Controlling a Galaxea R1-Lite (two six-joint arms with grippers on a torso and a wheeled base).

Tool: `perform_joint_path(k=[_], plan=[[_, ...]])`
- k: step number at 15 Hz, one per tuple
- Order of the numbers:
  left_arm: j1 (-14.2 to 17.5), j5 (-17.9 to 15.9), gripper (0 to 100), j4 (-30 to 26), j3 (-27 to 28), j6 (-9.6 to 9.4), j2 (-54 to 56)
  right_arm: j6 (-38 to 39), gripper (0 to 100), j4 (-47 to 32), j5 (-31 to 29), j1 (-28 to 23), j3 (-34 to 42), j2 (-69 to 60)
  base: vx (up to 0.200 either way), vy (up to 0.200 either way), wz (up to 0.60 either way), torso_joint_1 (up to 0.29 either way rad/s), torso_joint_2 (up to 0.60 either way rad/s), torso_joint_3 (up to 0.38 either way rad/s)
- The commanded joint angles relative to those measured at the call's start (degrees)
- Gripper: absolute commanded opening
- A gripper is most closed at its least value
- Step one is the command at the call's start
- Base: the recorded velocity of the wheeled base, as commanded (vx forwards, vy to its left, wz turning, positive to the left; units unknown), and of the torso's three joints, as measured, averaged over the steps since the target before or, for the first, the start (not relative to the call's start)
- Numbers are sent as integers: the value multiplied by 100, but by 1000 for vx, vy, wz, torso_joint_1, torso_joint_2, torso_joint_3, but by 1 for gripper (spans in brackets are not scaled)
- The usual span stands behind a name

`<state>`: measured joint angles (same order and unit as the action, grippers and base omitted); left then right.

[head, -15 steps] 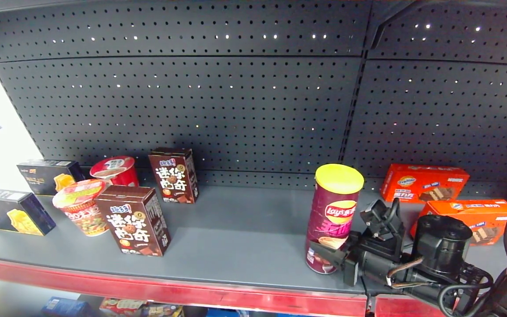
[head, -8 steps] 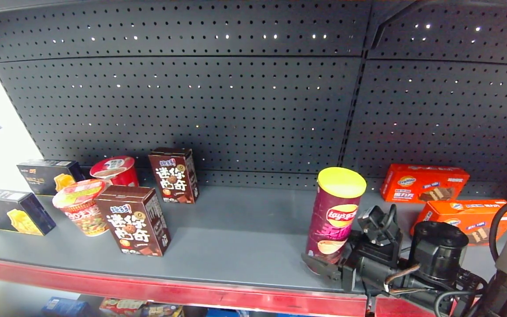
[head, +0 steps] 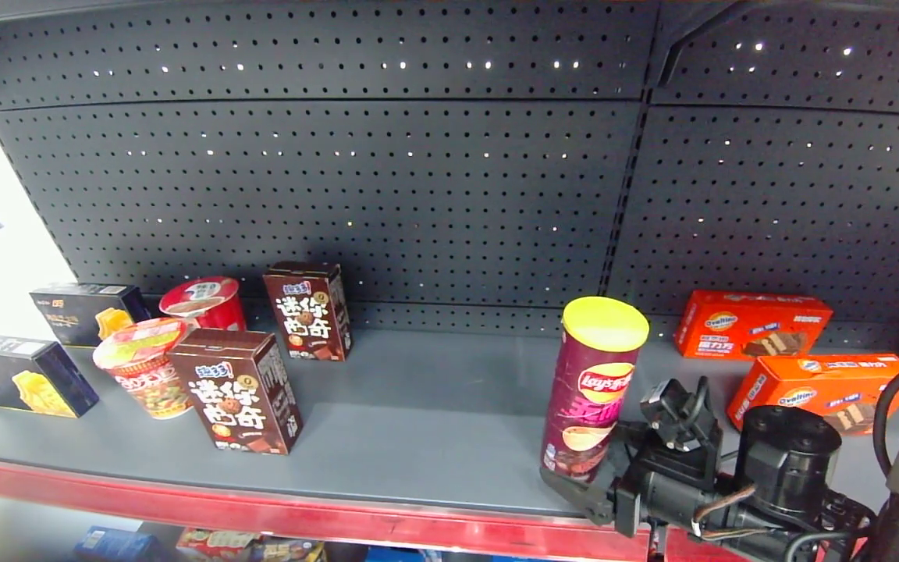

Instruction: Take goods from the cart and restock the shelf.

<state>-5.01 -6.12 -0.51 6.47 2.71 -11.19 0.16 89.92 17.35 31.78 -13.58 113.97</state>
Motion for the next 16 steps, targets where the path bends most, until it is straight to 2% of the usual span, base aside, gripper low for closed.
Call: perform_joint_path(k=[1,2,3,9,11,13,14,16], plan=[[0,14,0,-169,21,2,275,-7,100,8,-21,-14,163,-85,0,0,0,0,0,0],[0,58,0,-450,56,2,495,-7,100,8,-56,-49,312,-279,0,0,0,0,0,0],[0,67,0,-503,56,2,539,2,100,8,-47,-49,391,-419,0,0,0,0,0,0],[-9,67,0,-520,56,11,539,-7,100,8,-74,-32,1358,-1966,0,0,0,0,0,0],[-9,67,0,-503,135,11,539,-95,100,-361,-478,-322,1358,-2669,0,0,0,0,0,0],[-9,58,0,-503,346,11,530,-280,100,-730,-847,-568,1340,-2986,0,0,0,0,0,0],[-26,41,0,-520,829,2,284,-350,100,-1126,-1445,-647,1297,-3337,0,0,0,0,0,0],[-35,14,0,-529,1488,2,-226,-350,100,-1635,-1902,-664,1173,-3812,0,0,0,0,0,0]])
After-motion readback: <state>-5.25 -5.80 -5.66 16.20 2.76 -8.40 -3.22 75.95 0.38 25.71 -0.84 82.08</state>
